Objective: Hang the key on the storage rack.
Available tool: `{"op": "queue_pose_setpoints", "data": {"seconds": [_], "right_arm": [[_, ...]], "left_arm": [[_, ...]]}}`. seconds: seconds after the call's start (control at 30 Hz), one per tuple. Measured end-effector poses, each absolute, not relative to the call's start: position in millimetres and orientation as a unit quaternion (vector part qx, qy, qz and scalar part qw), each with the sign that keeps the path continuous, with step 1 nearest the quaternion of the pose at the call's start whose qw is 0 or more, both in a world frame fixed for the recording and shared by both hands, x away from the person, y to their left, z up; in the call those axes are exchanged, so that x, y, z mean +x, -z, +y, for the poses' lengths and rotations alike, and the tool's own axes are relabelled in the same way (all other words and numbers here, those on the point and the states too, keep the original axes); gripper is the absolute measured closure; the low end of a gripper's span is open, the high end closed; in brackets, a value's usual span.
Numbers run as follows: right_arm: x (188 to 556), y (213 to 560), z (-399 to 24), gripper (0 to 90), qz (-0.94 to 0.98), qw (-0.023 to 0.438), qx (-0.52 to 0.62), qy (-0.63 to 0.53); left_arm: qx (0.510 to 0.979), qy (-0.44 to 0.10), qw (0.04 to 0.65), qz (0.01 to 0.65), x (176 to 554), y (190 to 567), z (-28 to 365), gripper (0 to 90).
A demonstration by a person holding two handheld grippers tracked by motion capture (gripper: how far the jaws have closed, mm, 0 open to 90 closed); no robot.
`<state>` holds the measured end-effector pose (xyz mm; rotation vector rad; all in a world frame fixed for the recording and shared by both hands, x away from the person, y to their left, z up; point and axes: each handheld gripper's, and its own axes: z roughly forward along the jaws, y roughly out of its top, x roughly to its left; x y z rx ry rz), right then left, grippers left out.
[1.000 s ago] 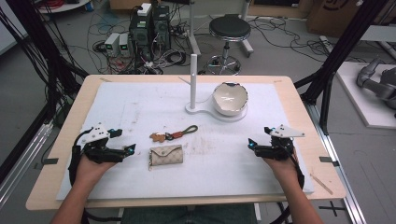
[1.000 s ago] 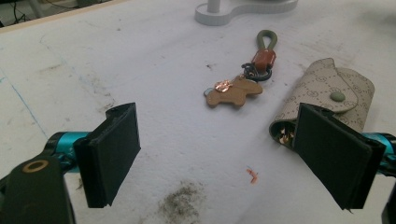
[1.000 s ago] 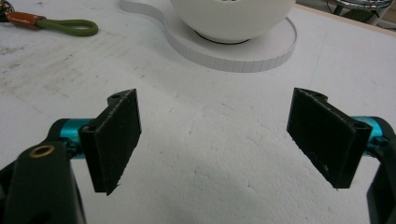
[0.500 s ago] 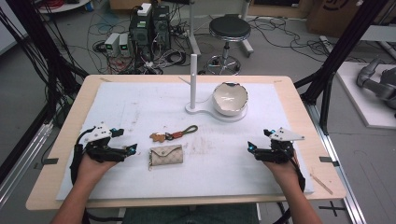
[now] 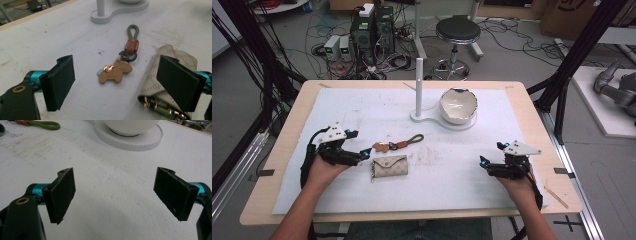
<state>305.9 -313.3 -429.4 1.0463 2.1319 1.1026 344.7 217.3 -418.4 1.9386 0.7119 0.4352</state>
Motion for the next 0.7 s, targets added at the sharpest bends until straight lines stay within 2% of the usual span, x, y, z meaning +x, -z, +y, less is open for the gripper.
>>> {"op": "queue_pose_setpoints", "data": {"seconds": [0.3, 0.7], "right_arm": [[296.7, 429.6, -315.3, 17.9, 0.788, 0.26, 0.384, -0.405], [294.1, 429.0, -321.6, 17.9, 0.782, 0.263, 0.393, -0.406]], "left_arm": [[0.818, -0.143, 0.488, 0.269, 368.7, 416.4, 181.6, 14.8], [0.865, -0.104, 0.42, 0.255, 399.2, 427.7, 132.6, 15.8]]}}
